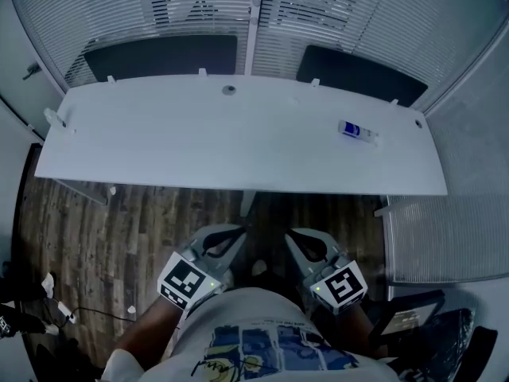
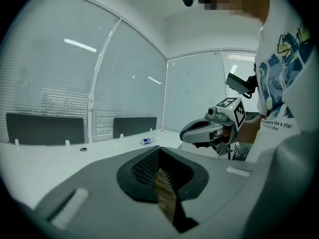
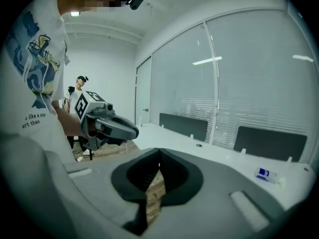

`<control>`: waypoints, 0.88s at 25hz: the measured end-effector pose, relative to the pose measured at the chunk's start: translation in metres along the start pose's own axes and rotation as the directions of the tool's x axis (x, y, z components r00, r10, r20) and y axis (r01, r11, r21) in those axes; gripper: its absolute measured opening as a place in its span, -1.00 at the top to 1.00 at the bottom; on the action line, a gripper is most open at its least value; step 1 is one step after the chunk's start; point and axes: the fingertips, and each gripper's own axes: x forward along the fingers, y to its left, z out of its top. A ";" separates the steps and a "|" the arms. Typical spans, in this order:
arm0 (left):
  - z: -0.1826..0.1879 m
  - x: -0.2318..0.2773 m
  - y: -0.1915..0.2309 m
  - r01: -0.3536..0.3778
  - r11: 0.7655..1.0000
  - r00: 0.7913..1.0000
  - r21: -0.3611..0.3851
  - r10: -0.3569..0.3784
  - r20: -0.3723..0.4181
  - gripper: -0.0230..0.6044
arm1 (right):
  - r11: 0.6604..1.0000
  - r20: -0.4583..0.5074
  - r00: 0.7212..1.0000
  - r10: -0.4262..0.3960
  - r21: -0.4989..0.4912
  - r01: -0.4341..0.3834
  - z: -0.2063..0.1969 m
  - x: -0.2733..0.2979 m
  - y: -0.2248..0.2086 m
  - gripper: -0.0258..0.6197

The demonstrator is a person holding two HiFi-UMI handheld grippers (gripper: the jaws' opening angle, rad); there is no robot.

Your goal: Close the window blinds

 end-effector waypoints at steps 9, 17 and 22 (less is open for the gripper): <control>0.032 0.057 0.016 -0.044 0.999 0.999 0.002 0.044 0.005 0.92 | 0.998 0.010 0.999 0.046 -0.039 -0.045 0.015 0.003 -0.068 0.92; 0.040 0.093 0.034 -0.102 0.995 0.995 -0.001 0.102 0.012 0.92 | 0.996 0.001 0.997 0.083 -0.031 -0.083 0.007 0.011 -0.109 0.91; 0.042 0.099 0.069 -0.132 0.991 0.991 0.000 0.132 -0.007 0.92 | 0.997 -0.007 0.998 0.068 -0.021 -0.068 0.007 0.032 -0.133 0.91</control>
